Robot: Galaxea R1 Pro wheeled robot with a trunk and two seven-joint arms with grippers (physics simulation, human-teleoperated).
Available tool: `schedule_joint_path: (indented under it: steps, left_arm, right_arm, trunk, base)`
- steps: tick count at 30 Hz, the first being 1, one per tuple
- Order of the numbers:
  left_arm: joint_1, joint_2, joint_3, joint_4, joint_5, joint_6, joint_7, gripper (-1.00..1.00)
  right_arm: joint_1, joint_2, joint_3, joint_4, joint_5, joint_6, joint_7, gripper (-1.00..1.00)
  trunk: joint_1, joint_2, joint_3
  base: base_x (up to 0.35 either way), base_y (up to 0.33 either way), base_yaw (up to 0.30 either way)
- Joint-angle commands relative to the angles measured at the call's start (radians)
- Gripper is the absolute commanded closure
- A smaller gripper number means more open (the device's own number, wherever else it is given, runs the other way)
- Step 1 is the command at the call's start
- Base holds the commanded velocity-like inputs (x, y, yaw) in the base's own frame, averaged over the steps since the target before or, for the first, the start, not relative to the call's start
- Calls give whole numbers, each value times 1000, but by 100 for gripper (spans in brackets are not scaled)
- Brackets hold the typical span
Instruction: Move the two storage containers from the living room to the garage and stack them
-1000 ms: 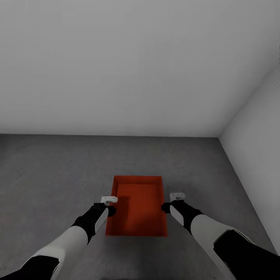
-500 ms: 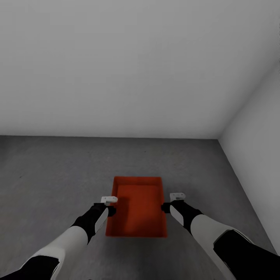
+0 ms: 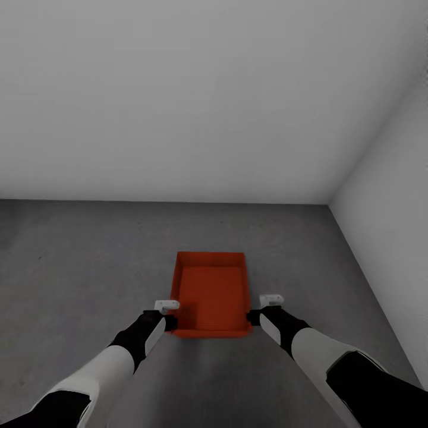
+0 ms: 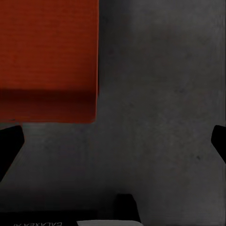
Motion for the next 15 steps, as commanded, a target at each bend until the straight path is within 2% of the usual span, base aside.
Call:
schedule_joint_path:
  steps: [1, 9, 15]
  left_arm:
    - [0, 1, -8, -2, 11, 4, 8, -100]
    - [0, 1, -11, -3, 11, 0, 9, -100]
    - [0, 1, -11, -3, 11, 0, 10, -100]
  right_arm:
    - [0, 0, 9, -2, -8, 5, -6, -100]
    - [0, 0, 8, -2, -8, 5, -6, -100]
    - [0, -1, 8, -2, -8, 5, -6, -100]
  trunk:
    - [0, -1, -1]
    - [0, -1, -1]
    - [0, -1, 2]
  base:
    - [-345, 0, 0]
    - [-259, 0, 0]
    - [-71, 0, 0]
